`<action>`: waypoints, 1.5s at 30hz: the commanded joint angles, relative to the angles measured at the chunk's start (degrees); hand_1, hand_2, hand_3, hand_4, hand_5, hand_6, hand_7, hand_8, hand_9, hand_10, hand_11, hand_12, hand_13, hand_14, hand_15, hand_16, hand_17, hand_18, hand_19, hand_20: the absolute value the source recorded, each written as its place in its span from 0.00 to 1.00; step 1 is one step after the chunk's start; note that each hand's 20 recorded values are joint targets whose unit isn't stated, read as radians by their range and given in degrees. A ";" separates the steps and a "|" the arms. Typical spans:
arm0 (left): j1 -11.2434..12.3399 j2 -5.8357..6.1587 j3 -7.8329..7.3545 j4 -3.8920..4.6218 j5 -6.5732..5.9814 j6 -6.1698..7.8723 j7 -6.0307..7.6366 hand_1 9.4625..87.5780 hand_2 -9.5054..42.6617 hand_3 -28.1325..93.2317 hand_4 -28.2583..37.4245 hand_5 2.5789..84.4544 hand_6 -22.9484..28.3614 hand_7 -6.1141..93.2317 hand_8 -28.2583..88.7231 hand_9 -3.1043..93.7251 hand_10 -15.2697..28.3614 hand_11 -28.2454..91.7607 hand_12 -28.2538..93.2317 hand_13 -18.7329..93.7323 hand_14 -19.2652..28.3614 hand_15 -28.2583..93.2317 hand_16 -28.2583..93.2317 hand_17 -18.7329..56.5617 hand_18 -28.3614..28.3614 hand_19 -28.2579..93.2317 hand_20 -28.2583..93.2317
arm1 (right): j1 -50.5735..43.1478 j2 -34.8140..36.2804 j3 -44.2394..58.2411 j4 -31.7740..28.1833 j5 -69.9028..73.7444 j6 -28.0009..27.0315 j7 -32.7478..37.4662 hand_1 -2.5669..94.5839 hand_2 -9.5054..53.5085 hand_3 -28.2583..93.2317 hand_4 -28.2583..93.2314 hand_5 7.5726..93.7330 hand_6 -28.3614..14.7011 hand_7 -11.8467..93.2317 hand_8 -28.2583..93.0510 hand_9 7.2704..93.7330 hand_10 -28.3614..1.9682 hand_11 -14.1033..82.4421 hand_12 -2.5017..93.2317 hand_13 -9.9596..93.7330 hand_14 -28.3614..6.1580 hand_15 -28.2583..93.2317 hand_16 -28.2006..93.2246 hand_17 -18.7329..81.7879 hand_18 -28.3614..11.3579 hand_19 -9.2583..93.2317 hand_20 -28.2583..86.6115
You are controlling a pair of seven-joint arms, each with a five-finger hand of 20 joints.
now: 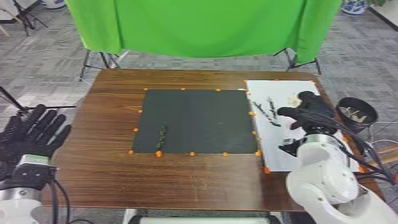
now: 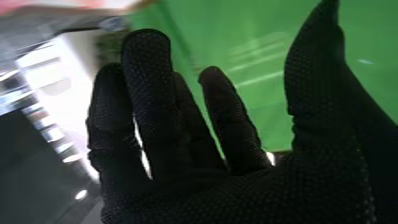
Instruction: Arrange flowers
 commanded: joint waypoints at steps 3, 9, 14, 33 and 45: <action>2.04 -0.28 -0.06 -0.47 -3.51 -0.85 1.89 0.24 0.50 0.82 0.00 0.48 0.63 0.23 0.16 0.43 0.72 0.43 0.34 0.42 0.73 0.56 0.18 0.14 0.77 0.57 0.32 | -13.92 0.04 12.74 -2.25 7.12 -9.25 6.34 0.36 0.00 0.87 0.00 0.43 0.39 0.20 0.16 0.42 0.25 0.23 0.17 0.70 0.38 0.74 0.40 0.50 0.05 0.90 0.48; 2.72 0.17 -0.18 -0.49 -3.97 -1.09 2.71 0.24 0.50 0.82 0.00 0.48 0.63 0.23 0.16 0.43 0.72 0.43 0.34 0.42 0.73 0.56 0.18 0.14 0.77 0.57 0.32 | -16.17 -1.02 14.69 -2.57 8.54 -13.11 7.95 0.41 0.00 0.86 0.00 0.44 0.39 0.20 0.17 0.42 0.26 0.23 0.17 0.70 0.39 0.74 0.40 0.51 0.04 0.91 0.48; 2.89 0.21 -0.04 -0.69 -4.33 -0.52 2.98 0.24 0.50 0.82 0.00 0.48 0.63 0.23 0.16 0.43 0.72 0.43 0.34 0.42 0.73 0.56 0.18 0.14 0.77 0.57 0.32 | -15.75 -1.42 13.52 -0.59 7.09 -9.00 8.50 0.49 0.00 0.85 0.00 0.53 0.44 0.23 0.16 0.51 0.33 0.25 0.17 0.74 0.43 0.74 0.40 0.53 0.05 0.92 0.49; 3.84 0.49 0.53 -1.98 -10.04 0.33 5.03 0.24 0.50 0.82 0.00 0.48 0.63 0.23 0.16 0.43 0.72 0.43 0.34 0.42 0.73 0.56 0.18 0.14 0.77 0.57 0.32 | -13.28 2.79 14.25 -5.68 16.20 10.06 5.67 0.64 0.00 0.82 0.00 0.76 0.64 0.49 0.35 0.91 0.63 0.29 0.50 0.86 0.60 0.70 0.51 0.59 0.10 0.94 0.53; 4.34 1.25 -0.65 -3.02 -9.44 1.85 5.43 0.24 0.50 0.82 0.00 0.48 0.63 0.23 0.16 0.43 0.72 0.43 0.34 0.42 0.73 0.56 0.18 0.14 0.77 0.57 0.32 | 7.63 4.07 0.03 -6.86 25.23 10.18 -2.30 0.63 0.00 0.82 0.00 0.74 0.64 0.52 0.34 0.89 0.62 0.30 0.50 0.85 0.60 0.71 0.51 0.58 0.12 0.94 0.52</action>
